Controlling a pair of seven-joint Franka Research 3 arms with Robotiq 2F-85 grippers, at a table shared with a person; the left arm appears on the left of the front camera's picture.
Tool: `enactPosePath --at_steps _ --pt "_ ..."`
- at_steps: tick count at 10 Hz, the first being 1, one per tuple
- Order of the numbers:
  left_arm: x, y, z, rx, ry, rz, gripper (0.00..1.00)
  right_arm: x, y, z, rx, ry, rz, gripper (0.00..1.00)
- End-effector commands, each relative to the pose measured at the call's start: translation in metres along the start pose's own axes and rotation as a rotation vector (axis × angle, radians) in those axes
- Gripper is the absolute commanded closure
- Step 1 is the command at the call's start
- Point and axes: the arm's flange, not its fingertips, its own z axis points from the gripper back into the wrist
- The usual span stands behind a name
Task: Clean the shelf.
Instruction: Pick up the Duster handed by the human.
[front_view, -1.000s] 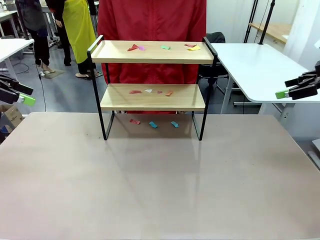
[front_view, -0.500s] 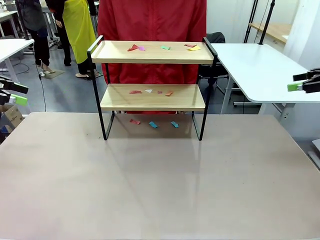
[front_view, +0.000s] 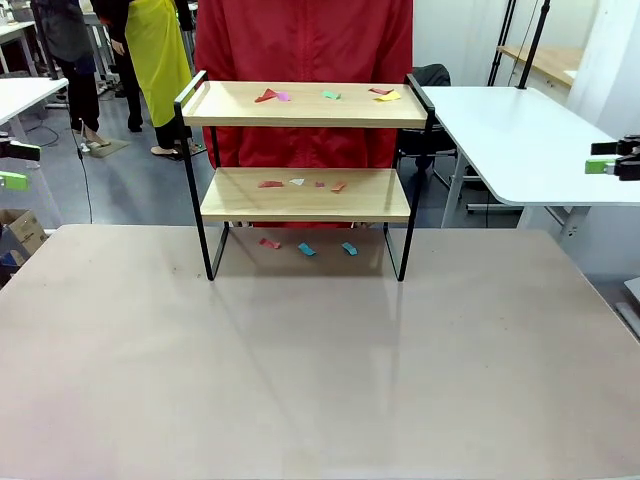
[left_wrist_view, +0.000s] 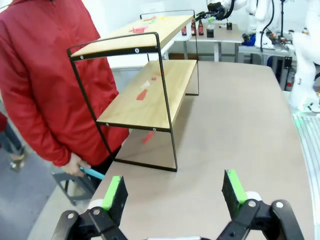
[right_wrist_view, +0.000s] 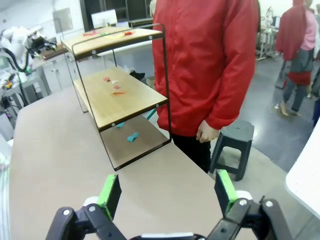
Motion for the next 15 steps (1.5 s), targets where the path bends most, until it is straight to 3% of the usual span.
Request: enactPosePath --at_steps 1,7,15 --pt "-0.002 0.015 0.007 0.001 -0.058 -0.031 0.0 0.008 -0.025 0.008 -0.022 -0.024 0.074 0.0" --pt "0.003 0.023 0.005 0.074 -0.102 0.006 0.0 0.02 -0.028 0.022 -0.023 -0.072 0.103 0.0" --pt "-0.007 0.039 -0.005 0.061 -0.106 0.01 0.0 0.016 -0.031 0.02 0.004 -0.069 0.098 0.0"
